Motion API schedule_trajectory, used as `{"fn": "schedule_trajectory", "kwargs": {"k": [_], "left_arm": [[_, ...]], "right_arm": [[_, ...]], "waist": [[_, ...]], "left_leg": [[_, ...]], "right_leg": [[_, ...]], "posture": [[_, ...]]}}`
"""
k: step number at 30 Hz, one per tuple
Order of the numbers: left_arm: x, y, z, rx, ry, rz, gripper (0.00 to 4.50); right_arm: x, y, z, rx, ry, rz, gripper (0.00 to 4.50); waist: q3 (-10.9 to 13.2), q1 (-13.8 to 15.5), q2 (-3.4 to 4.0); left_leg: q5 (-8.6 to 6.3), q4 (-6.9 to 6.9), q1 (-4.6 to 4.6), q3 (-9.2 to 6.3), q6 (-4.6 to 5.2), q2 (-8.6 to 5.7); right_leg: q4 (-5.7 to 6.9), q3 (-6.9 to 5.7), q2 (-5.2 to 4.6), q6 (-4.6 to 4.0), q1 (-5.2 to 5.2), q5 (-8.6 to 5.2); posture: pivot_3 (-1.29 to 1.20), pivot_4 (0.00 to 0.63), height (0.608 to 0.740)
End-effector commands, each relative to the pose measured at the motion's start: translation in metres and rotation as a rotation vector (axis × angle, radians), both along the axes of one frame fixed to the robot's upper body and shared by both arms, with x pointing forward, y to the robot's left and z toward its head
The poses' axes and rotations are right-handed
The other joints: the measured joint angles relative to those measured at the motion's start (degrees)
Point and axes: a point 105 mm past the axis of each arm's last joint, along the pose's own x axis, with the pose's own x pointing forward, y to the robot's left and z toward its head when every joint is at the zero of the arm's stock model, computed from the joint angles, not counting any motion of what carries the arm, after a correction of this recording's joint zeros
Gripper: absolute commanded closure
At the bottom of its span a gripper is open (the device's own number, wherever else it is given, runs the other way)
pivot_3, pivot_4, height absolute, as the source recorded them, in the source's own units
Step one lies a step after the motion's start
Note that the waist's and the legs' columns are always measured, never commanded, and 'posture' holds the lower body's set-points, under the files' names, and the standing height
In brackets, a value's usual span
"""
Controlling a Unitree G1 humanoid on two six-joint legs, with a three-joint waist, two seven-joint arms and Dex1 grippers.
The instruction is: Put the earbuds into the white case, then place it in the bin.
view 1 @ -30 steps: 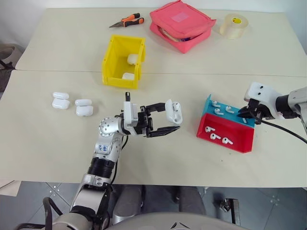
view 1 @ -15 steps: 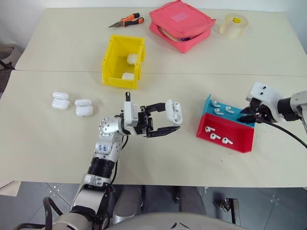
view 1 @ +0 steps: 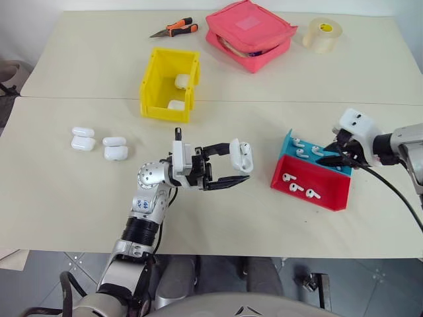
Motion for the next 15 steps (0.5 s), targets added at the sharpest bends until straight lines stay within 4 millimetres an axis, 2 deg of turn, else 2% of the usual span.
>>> {"fn": "schedule_trajectory", "kwargs": {"k": [1,15], "left_arm": [[-0.0036,-0.001,0.0093,-0.023,-0.039,-0.012,1.79],[-0.0028,0.0014,0.0119,-0.024,-0.047,0.005,1.79]], "right_arm": [[0.0098,0.0073,0.0101,-0.029,-0.082,0.034,2.3],[0.0127,0.0042,0.0051,-0.065,-0.062,0.057,2.3]], "waist": [[0.0,-0.1,0.0],[0.0,-0.1,0.0]], "left_leg": [[0.0,0.0,0.0,0.0,0.0,0.0],[0.0,-0.01,-0.01,0.02,0.0,0.0]], "right_leg": [[0.0,0.0,0.0,0.0,0.0,0.0],[0.01,-0.01,0.01,0.0,-0.01,0.0]], "posture": [[0.0,0.15,0.74],[0.0,0.15,0.74]]}}
